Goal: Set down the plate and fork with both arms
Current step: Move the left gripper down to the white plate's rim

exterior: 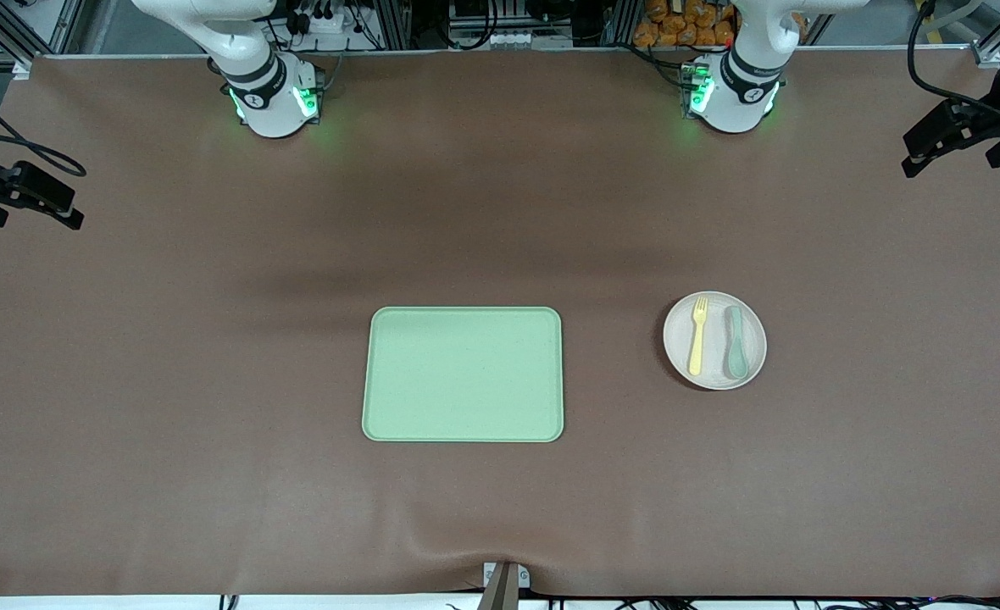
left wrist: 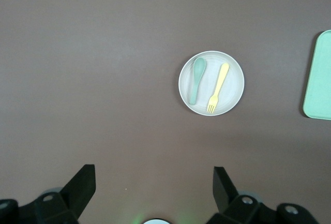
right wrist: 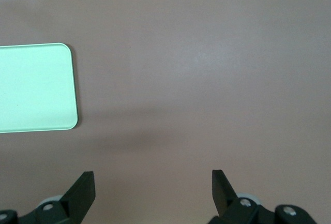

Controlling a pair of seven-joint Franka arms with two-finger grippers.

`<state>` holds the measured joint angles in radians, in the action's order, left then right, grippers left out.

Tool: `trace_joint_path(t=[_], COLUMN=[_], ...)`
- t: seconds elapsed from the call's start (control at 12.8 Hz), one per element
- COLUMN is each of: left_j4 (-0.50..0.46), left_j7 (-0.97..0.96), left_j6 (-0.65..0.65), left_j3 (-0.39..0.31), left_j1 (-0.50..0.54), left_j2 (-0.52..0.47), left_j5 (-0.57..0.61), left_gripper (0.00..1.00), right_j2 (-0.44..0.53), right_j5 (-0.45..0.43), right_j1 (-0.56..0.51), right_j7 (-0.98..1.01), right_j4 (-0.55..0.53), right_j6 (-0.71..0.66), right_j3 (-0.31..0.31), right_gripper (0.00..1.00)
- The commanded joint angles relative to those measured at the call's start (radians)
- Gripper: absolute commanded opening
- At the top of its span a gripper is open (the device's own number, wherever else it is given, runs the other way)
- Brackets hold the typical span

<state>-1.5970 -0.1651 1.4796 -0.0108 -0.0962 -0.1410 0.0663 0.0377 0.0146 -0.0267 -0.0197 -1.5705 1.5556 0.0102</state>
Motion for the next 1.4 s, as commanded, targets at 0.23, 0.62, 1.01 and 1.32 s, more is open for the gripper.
trace_joint_path(t=[0.23, 0.62, 1.01, 1.32], left_j4=[0.022, 0.020, -0.059, -0.350], left_j7=[0.001, 0.007, 0.007, 0.007], left_j6=[-0.022, -0.019, 0.131, 0.474], left_j3=[-0.001, -0.021, -0.038, -0.037], left_j1=[-0.016, -0.016, 0.004, 0.006], left_j2=[0.006, 0.011, 0.124, 0.172], left_j5=[0.026, 0.006, -0.066, -0.066], left_gripper=[1.00, 1.00, 1.00, 1.00], right_j2=[0.002, 0.002, 0.002, 0.002], right_j5=[0.015, 0.013, 0.015, 0.015], right_j1=[0.001, 0.001, -0.001, -0.002], right_j7=[-0.011, -0.011, -0.011, -0.011], right_j4=[0.006, 0.007, 0.007, 0.006], right_j6=[-0.008, -0.008, -0.008, -0.008], right_j3=[0.004, 0.004, 0.004, 0.004], right_gripper=[1.00, 1.00, 1.00, 1.00])
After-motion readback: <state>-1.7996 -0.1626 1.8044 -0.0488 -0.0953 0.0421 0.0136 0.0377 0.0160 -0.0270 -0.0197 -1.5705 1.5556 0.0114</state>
